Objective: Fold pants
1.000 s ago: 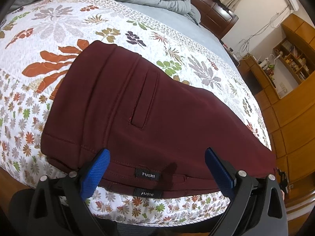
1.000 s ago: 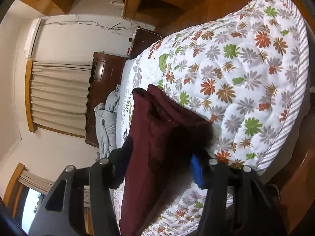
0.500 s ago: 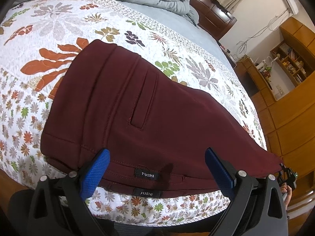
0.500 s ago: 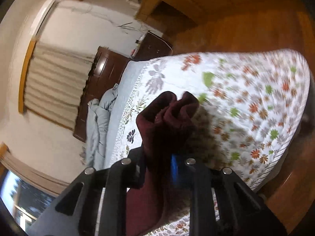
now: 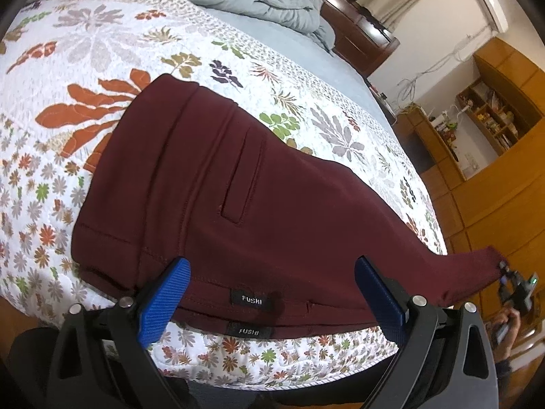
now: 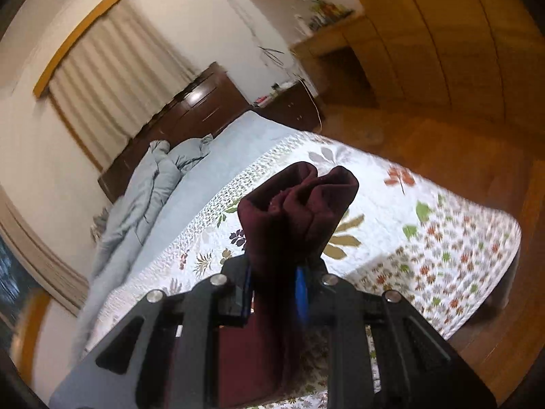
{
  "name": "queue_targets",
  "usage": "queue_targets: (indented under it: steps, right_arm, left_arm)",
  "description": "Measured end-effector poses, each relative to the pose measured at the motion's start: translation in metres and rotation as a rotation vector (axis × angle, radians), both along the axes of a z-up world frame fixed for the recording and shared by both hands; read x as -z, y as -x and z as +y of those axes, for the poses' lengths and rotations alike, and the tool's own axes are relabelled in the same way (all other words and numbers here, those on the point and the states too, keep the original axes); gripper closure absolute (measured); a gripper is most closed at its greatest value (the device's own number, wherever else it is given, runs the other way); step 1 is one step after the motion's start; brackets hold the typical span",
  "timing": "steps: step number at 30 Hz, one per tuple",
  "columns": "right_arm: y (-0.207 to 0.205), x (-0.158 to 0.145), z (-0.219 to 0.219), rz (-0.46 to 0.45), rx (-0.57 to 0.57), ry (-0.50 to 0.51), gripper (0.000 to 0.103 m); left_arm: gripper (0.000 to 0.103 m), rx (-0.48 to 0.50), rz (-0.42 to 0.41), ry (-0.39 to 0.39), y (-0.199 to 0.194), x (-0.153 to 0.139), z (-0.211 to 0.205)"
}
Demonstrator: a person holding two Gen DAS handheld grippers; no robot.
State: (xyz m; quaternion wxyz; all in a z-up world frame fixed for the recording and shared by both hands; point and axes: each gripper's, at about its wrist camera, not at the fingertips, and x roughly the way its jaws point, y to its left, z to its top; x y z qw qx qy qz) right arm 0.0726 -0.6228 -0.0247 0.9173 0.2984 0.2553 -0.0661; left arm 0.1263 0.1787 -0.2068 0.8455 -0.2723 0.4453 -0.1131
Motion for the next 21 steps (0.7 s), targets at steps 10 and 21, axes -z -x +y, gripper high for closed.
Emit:
queue_targets:
  steps: [10, 21]
  right_arm:
    - [-0.013, -0.035, 0.077, 0.001, -0.077, 0.246, 0.084]
    - [-0.028, -0.053, 0.149, -0.004, -0.156, 0.395, 0.084]
  left_arm:
    - [0.005, 0.020, -0.036, -0.006, 0.006, -0.005, -0.002]
    - [0.005, 0.016, -0.057, 0.038, 0.012, -0.006, 0.007]
